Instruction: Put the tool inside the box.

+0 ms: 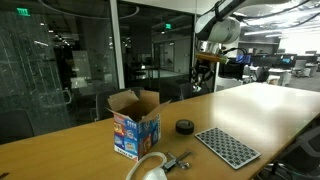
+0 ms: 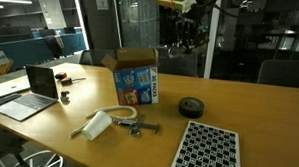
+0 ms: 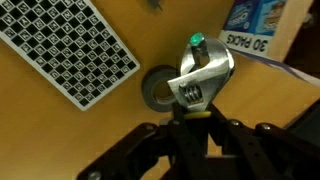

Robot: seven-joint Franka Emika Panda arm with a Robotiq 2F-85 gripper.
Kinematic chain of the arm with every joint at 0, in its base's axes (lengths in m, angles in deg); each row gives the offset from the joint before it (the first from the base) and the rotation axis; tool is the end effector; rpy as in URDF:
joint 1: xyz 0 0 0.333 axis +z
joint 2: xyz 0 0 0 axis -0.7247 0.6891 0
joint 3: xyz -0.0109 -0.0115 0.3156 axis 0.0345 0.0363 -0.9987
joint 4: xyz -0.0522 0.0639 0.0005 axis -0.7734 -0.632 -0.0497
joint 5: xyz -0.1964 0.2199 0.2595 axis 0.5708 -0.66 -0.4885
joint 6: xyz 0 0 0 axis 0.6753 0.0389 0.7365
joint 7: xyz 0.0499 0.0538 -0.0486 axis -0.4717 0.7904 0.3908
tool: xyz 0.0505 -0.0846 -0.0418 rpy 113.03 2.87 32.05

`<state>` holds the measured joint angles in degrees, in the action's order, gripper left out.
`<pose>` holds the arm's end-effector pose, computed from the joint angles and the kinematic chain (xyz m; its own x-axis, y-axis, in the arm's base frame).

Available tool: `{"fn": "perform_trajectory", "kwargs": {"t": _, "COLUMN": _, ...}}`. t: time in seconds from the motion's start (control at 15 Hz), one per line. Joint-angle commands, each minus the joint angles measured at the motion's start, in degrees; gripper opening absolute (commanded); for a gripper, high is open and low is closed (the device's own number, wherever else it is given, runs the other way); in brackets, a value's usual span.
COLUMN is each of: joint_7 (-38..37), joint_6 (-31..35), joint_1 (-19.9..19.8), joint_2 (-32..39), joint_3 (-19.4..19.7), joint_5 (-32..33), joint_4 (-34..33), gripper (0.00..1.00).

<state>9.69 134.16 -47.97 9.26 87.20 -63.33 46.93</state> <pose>0.6021 -0.0544 0.4627 0.8197 -0.5672 0.0805 -0.5472 -0.8167 -0.1831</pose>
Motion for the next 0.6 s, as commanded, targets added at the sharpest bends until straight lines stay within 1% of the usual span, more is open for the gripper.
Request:
{"fn": "perform_trajectory", "kwargs": {"t": 0.0, "joint_7": 3.7, "joint_6": -1.3, "joint_1": 1.6, "joint_2": -0.2, "joint_3": -3.1, "joint_5": -3.5, "joint_4": -6.1, "gripper": 0.16}}
{"fn": "perform_trajectory", "kwargs": {"t": 0.2, "joint_7": 8.9, "joint_6": -2.3, "joint_1": 3.4, "joint_2": 1.4, "joint_3": -6.0, "joint_5": -5.5, "joint_4": -10.5, "gripper": 0.16}}
{"fn": "perform_trajectory", "kwargs": {"t": 0.53, "joint_7": 18.5, "joint_6": -3.7, "joint_1": 6.2, "joint_2": 5.5, "joint_3": -10.0, "joint_5": -5.9, "joint_4": -15.4, "gripper": 0.16}}
